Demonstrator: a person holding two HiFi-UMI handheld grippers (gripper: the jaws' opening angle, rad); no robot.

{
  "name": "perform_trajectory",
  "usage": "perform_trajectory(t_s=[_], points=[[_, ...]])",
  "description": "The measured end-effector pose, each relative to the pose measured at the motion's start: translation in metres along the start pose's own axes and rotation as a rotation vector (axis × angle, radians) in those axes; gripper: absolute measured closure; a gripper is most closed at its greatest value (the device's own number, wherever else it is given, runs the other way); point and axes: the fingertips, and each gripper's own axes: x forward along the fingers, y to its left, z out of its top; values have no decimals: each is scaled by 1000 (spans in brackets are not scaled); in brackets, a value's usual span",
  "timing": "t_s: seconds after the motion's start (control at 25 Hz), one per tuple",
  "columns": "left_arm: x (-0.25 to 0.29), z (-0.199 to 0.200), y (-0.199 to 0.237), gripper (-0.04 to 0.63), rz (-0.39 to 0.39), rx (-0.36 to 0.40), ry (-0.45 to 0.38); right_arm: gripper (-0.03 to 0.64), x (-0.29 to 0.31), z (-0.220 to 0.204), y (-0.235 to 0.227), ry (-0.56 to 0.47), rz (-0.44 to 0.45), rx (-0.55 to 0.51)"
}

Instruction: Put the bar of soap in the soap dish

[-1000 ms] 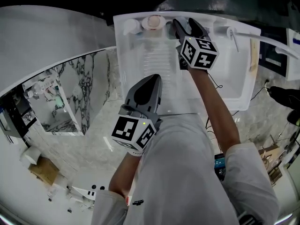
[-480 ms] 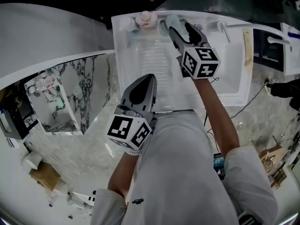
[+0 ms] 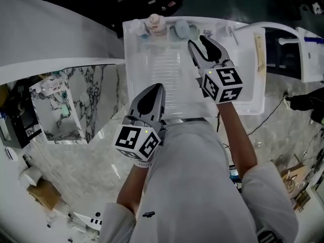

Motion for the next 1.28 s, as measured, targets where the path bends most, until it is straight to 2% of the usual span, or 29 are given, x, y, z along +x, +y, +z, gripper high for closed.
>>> perform_trajectory(t_s=[0.16,0.4,0.84,1.28], points=[[-9,2,-6,588,13,7,-27,459,-26,15,11,-21,26,-30],[-22,6,-13,588,37,8,-79,566,-64,30,23,-40,87,-56],[-42,16,-28,588,57,53,-129,601,-121,44,27,-66,84,-168],[-51,35,-38,588,80,126,-188,604,-166,57,16,-97,60,-192]])
